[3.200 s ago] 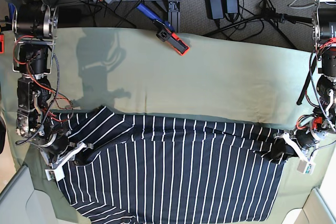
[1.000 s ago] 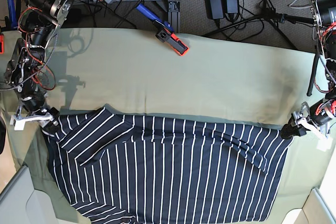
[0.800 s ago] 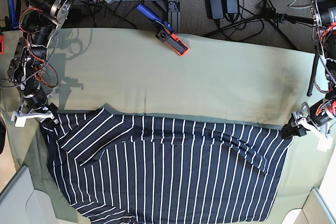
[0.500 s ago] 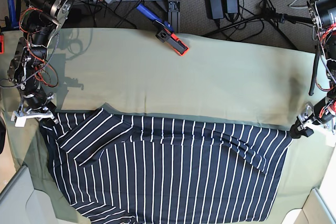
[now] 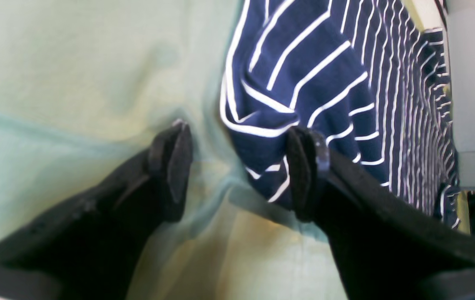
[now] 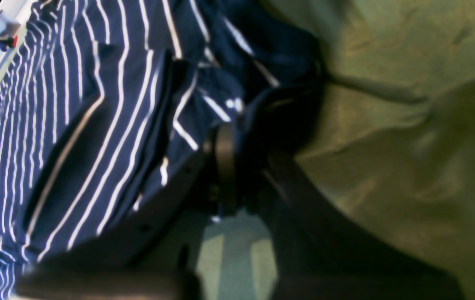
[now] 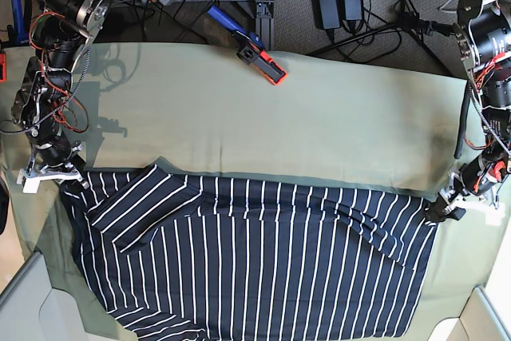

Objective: Fold the T-shirt properly
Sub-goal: 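Regrasp the folded edge near the left gripper with the left gripper, then pull the shirt back toward the collar with both grippers, flattening it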

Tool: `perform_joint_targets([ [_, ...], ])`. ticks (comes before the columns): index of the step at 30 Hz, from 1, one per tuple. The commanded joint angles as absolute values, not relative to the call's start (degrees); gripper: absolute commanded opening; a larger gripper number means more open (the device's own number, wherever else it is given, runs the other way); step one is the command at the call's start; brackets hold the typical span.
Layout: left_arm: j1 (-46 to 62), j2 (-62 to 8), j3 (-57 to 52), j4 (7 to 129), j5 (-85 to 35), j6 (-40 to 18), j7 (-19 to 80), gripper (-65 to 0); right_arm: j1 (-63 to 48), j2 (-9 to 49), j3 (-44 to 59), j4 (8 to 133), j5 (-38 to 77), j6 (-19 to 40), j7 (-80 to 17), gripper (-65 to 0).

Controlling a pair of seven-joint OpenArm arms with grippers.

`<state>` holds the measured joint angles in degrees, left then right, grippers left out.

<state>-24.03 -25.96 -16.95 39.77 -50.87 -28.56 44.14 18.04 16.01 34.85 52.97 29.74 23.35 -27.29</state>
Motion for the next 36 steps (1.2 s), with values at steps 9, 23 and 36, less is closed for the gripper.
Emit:
perform_joint_targets([
  [9,-27.6,-25.4,-17.0,40.4,-51.4,-29.2,45.6,-25.9,18.7,17.0,34.9,53.8,30.4,23.8,-26.2,-65.0],
  [23,-28.3,-24.6,-17.0,41.7,-49.9,-29.4,44.9,-44.0,18.5,17.0,34.8,53.8,30.4,23.8,-26.2,-65.0],
  [36,-28.4,-24.7,-16.9,47.7,-50.6,-38.9,49.9,-65.0,18.5,17.0,34.8,53.8,32.6,23.9,-30.2,-65.0],
])
